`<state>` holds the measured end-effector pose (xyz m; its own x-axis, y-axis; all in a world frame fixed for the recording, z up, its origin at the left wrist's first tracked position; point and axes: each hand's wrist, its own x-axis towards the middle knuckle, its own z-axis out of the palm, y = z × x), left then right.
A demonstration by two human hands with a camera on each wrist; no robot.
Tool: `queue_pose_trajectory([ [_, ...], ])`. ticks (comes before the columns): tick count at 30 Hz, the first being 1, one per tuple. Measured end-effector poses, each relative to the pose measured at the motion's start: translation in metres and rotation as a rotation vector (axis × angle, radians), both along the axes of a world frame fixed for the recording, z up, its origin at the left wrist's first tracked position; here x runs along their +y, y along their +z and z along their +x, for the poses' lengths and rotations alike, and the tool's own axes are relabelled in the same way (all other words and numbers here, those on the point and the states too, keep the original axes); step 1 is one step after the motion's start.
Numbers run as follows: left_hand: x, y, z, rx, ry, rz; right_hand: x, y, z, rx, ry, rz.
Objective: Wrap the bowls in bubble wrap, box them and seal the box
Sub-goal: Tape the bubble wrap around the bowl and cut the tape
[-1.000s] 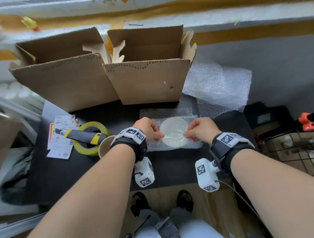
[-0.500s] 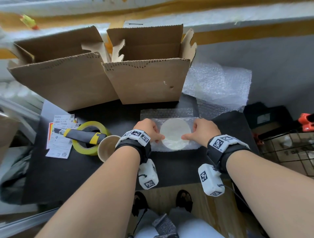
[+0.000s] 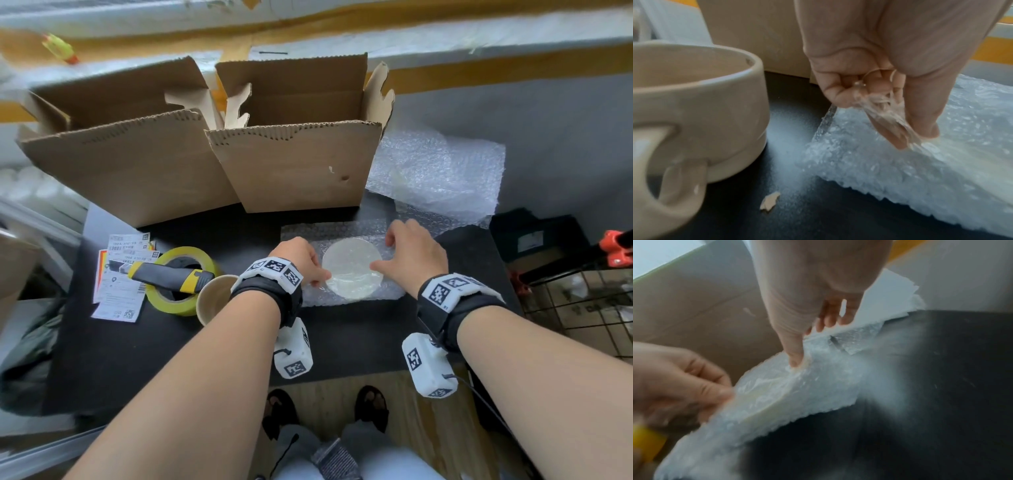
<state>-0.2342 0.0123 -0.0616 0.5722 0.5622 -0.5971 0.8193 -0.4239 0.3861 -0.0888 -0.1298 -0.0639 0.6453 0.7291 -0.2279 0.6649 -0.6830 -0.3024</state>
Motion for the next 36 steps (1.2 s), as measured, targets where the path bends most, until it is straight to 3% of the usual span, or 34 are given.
queue_pose_trajectory([
  [3,-0.001,0.003,0.003,0.020,-0.005,0.013,0.010,0.003,-0.007,0.036,0.201,0.046],
  [7,-0.001,0.004,0.005,0.024,-0.015,0.023,0.018,0.003,-0.014,0.169,0.269,0.011],
  [10,-0.003,0.005,0.007,0.006,-0.019,0.015,0.020,-0.002,-0.018,0.154,0.331,-0.075],
  [17,0.000,0.009,0.003,-0.083,0.026,-0.059,0.025,-0.007,-0.017,0.181,0.302,-0.065],
  [23,0.004,0.010,0.007,-0.055,0.003,-0.021,0.044,0.003,0.008,0.237,0.039,0.151],
  [30,0.008,0.010,0.011,-0.040,-0.020,-0.047,0.083,-0.008,0.027,0.201,0.211,-0.153],
  [36,0.014,0.007,0.012,-0.031,-0.033,-0.102,0.102,-0.019,0.026,0.183,0.186,-0.209],
])
